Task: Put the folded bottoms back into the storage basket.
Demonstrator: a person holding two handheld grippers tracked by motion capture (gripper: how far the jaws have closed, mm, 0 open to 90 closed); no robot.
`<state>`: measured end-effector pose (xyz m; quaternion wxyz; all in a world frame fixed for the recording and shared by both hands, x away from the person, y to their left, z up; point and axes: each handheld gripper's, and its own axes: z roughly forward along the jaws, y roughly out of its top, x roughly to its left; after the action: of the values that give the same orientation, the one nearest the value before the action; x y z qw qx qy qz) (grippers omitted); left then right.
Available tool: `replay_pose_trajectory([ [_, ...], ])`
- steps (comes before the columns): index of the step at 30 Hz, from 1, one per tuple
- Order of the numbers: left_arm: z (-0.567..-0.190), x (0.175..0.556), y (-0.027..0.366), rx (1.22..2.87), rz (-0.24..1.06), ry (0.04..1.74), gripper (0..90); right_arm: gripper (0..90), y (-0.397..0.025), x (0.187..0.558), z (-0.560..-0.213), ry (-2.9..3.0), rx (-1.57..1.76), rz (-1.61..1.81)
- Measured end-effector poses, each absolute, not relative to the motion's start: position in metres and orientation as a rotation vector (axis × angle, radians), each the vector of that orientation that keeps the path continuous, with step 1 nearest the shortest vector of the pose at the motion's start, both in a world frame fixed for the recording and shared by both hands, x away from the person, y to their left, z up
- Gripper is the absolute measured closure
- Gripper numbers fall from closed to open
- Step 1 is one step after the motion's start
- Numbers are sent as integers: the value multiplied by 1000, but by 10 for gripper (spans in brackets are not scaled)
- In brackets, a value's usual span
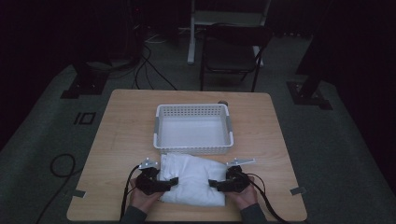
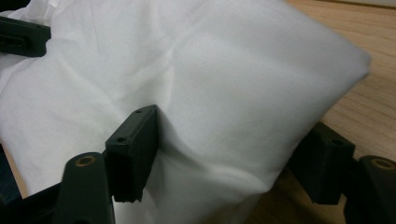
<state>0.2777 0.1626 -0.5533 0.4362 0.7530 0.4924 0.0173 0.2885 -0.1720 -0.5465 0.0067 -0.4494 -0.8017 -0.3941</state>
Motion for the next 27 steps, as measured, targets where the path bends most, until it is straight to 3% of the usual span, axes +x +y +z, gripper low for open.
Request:
replay_pose_trajectory([
  [6, -550, 284, 162, 1923, -16, 1204, 156, 426, -174, 294, -548, -2452, -1359, -1240],
  [12, -551, 287, 164, 1902, -117, 1193, 358, 546, -178, 302, -550, -2386, -1327, -1241],
  [14, -549, 285, 163, 1904, -100, 1190, 395, 624, -178, 301, -548, -2389, -1324, -1270],
  [17, -545, 281, 160, 1918, -43, 1187, 441, 670, -176, 297, -545, -2425, -1324, -1306],
  [27, -532, 260, 151, 1954, 148, 1128, 523, 690, -171, 285, -532, -2564, -1302, -1362],
])
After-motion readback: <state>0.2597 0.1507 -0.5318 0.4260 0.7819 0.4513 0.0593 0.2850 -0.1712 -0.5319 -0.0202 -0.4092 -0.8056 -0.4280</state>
